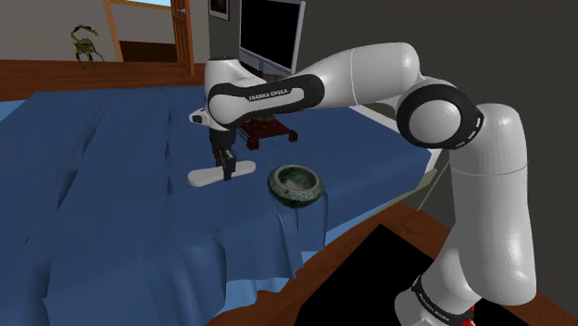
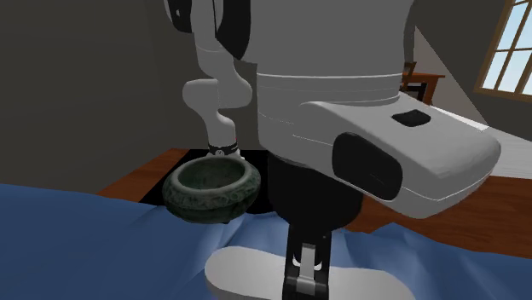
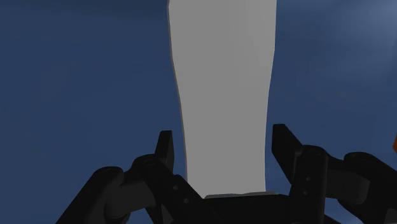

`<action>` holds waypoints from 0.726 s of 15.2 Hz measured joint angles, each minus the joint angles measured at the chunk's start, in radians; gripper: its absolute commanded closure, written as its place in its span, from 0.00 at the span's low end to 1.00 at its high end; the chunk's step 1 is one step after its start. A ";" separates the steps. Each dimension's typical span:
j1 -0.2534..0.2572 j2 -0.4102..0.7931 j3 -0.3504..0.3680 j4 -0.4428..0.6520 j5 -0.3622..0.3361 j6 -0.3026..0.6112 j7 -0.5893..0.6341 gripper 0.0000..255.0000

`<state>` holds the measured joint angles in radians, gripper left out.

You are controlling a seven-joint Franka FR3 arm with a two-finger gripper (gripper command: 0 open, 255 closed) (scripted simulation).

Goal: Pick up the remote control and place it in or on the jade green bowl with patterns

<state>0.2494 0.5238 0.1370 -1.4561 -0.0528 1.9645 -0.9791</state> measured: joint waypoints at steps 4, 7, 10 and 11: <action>0.001 -0.008 0.001 0.041 0.002 -0.049 -0.001 1.00; 0.001 -0.019 0.002 0.067 0.003 -0.085 -0.001 1.00; 0.002 -0.023 0.003 0.104 0.004 -0.126 -0.001 1.00; 0.002 -0.027 0.003 0.106 0.004 -0.133 -0.001 1.00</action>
<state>0.2518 0.4968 0.1400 -1.3496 -0.0484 1.8313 -0.9800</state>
